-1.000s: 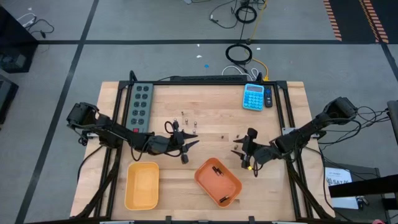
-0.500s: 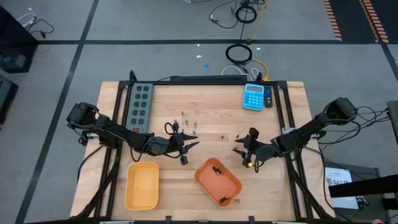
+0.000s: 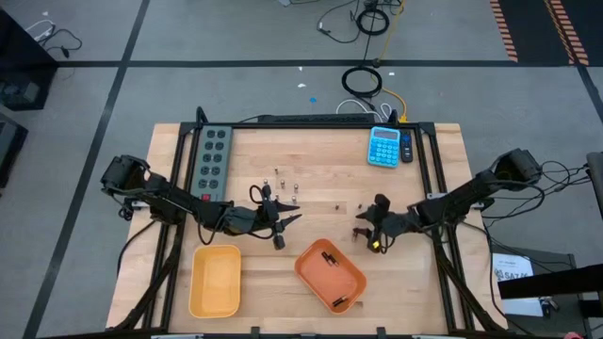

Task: Sort batteries
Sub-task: Put the brown battery into the orange bin

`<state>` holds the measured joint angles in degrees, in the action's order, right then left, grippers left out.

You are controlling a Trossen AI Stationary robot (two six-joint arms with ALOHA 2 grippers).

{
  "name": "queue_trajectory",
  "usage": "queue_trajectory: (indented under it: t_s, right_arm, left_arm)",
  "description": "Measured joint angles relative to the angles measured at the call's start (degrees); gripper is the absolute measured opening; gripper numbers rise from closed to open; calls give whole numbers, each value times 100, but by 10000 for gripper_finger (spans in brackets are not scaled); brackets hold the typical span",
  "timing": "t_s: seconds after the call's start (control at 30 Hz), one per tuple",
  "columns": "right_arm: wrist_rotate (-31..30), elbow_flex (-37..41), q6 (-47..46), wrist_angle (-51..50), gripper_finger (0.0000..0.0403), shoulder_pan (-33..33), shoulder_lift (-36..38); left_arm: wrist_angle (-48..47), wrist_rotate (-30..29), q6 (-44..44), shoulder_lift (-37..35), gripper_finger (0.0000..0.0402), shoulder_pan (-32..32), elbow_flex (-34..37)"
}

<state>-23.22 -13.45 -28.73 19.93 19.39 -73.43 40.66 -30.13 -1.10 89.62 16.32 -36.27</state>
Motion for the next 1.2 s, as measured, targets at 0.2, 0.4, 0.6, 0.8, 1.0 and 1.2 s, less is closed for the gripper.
queue_trajectory:
  t_s: [0.2, 0.4, 0.6, 0.8, 1.0, 1.2]
  right_arm:
    - [112, -166, 32, -606, 212, -99, -2]
    - [113, -609, 220, -1465, 212, 156, 68]
    - [279, -1015, 416, -2602, 212, 383, 298]
    - [992, -1528, 1363, -3464, 212, 478, 255]
    - [1198, -1986, 2433, -4021, 212, 383, -33]
    - [1629, -2528, 3207, -4435, 212, 93, -759]
  left_arm:
    - [-80, -2, 0, 0, 111, 0, -2]
    - [-96, -2, 53, 0, 111, 0, 0]
    - [-61, -4, 144, 0, 111, -77, -2]
    - [-47, -106, 146, 0, 111, -98, -105]
    - [-37, -162, 146, 0, 111, -98, -247]
    - [-58, -164, 146, 0, 111, -98, -247]
